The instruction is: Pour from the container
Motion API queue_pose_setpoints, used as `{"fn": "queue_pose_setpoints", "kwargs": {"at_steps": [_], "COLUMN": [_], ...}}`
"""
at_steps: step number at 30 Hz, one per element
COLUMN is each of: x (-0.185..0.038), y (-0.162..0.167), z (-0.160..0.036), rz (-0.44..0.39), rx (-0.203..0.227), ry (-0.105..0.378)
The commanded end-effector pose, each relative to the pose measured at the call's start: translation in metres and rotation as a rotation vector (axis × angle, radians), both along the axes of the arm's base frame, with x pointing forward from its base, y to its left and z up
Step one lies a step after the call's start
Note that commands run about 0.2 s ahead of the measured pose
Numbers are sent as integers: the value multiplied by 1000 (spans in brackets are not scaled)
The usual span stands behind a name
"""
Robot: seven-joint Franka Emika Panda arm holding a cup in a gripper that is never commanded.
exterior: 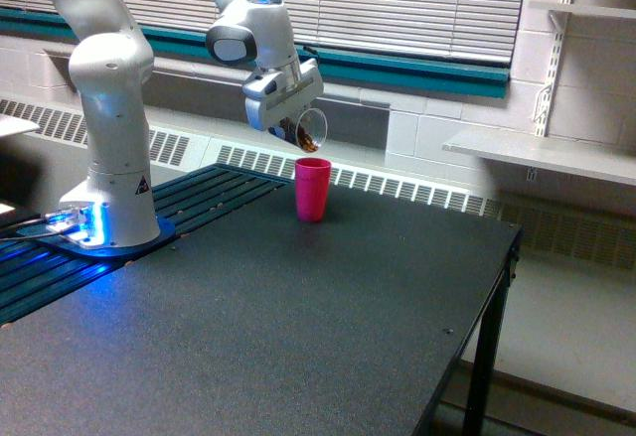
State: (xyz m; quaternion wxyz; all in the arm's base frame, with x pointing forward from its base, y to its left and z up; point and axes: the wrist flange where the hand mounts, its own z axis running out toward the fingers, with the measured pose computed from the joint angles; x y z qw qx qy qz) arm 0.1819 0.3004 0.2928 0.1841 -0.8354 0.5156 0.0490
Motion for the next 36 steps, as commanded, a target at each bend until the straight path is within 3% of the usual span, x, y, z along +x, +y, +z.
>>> {"fn": "queue_pose_setpoints", "kwargs": {"at_steps": [1, 36], "x": [3, 4], "y": [-1, -4], "z": [-2, -9], "rz": [20, 30], "rx": [-1, 77], "ry": [-12, 31]}}
